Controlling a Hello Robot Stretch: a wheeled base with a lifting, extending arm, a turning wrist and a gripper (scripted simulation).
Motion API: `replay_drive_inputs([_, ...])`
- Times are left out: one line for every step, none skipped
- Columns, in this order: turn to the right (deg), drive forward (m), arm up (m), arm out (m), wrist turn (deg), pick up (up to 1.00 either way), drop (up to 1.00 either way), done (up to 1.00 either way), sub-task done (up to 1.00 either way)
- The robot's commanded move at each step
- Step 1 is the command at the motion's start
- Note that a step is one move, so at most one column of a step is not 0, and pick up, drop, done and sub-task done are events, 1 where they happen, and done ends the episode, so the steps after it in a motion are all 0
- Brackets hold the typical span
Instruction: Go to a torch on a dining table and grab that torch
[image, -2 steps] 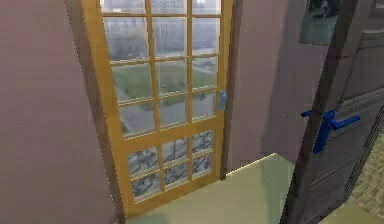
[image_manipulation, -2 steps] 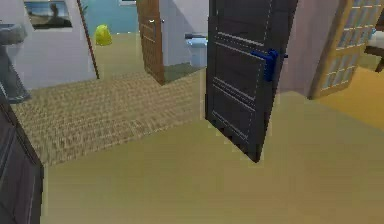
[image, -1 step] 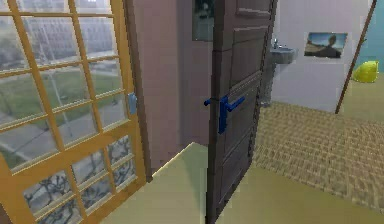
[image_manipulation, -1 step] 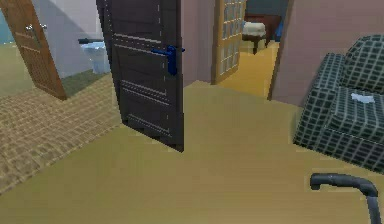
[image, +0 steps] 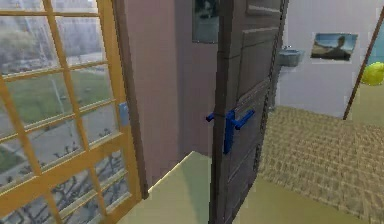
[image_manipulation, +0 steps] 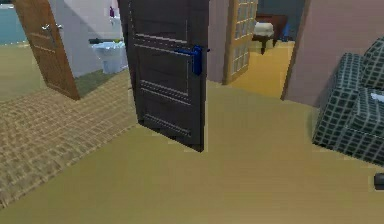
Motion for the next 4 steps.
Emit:
replay_drive_inputs([-18.0, 0.0, 0.0, 0.0, 0.0, 0.0, 0.0, 0.0, 0.0])
replay_drive_inputs([0.0, 0.2, 0.0, 0.0, 0.0, 0.0, 0.0, 0.0, 0.0])
replay_drive_inputs([-45.0, 0.0, 0.0, 0.0, 0.0, 0.0, 0.0, 0.0, 0.0])
replay_drive_inputs([-45.0, 0.0, 0.0, 0.0, 0.0, 0.0, 0.0, 0.0, 0.0])
